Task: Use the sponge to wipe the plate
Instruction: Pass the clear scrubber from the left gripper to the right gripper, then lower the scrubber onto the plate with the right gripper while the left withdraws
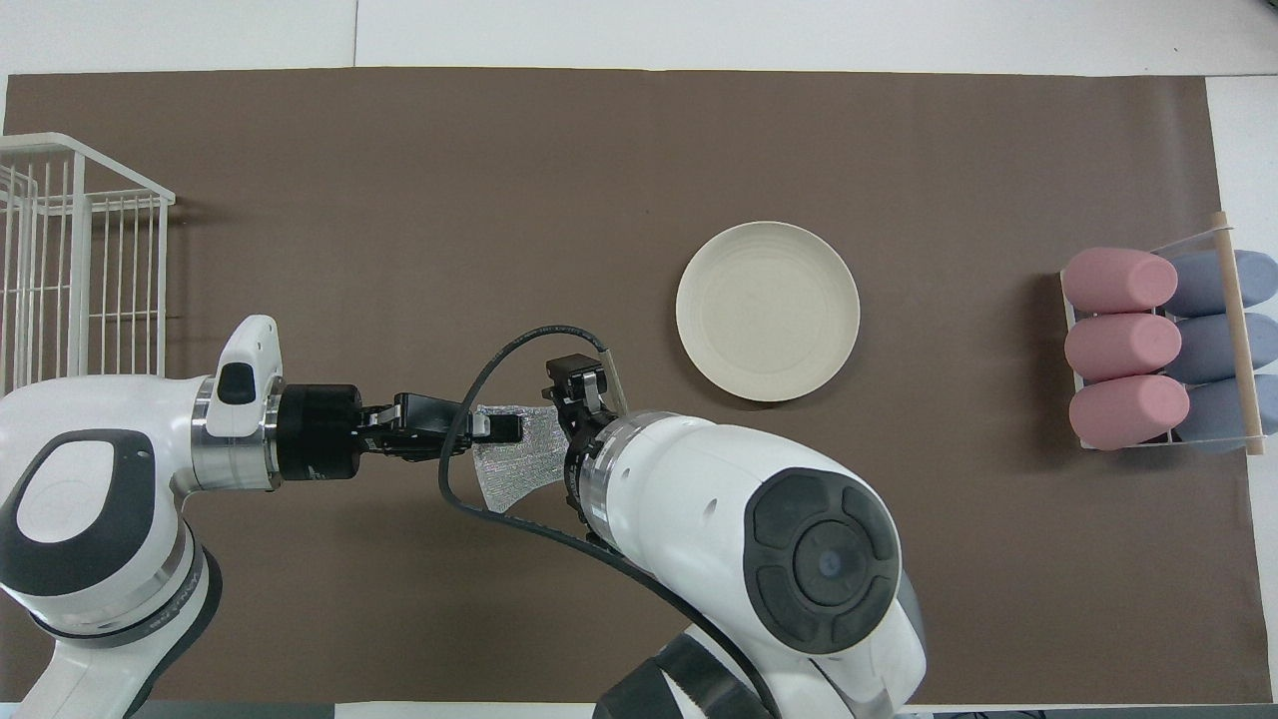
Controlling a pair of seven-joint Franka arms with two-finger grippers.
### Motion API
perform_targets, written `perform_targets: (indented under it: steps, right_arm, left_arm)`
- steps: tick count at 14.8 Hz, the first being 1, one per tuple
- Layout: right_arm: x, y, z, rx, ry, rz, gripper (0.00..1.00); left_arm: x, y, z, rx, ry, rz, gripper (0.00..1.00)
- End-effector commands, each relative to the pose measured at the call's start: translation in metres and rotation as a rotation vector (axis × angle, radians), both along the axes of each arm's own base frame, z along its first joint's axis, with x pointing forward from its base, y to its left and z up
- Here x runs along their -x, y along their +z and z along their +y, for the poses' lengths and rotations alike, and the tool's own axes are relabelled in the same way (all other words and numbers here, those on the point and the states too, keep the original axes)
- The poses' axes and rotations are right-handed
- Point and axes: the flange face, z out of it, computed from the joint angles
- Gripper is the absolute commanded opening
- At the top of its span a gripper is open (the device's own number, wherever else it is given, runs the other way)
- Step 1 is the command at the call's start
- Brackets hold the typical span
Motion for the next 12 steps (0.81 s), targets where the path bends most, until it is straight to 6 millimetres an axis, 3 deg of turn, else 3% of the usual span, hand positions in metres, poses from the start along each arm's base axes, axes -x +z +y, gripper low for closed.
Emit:
perform_targets:
  steps: [1, 3, 4, 8, 10, 12]
  right_arm:
    - [-0.0023, -0.0065, -0.0005, -0.022, 0.014, -0.012, 0.79]
    - [-0.0012, -0.0129, -0.0016, -0.009, 0.025, -0.008, 0.49]
    - [-0.0009, -0.0122, -0.0016, -0.010, 0.025, -0.010, 0.40]
    - [-0.0019, -0.0118, -0.0012, -0.012, 0.027, -0.013, 0.21]
    - [-0.0025, -0.0110, -0.0009, -0.016, 0.026, -0.012, 0.02]
    - [-0.0027, -0.0094, -0.0006, -0.018, 0.024, -0.013, 0.00]
  left_arm:
    - [0.0083, -0.0006, -0.0032, 0.031, -0.012, -0.003, 0.00]
    - [0.0085, -0.0004, -0.0035, 0.034, -0.014, -0.002, 0.00]
    - [0.0086, -0.0005, -0.0034, 0.033, -0.015, -0.003, 0.00]
    - [0.0091, 0.0005, -0.0029, 0.038, -0.019, -0.002, 0.00]
    - [0.0093, 0.0006, -0.0026, 0.039, -0.023, -0.001, 0.00]
    - [0.0098, 0.0011, -0.0013, 0.046, -0.030, 0.002, 0.00]
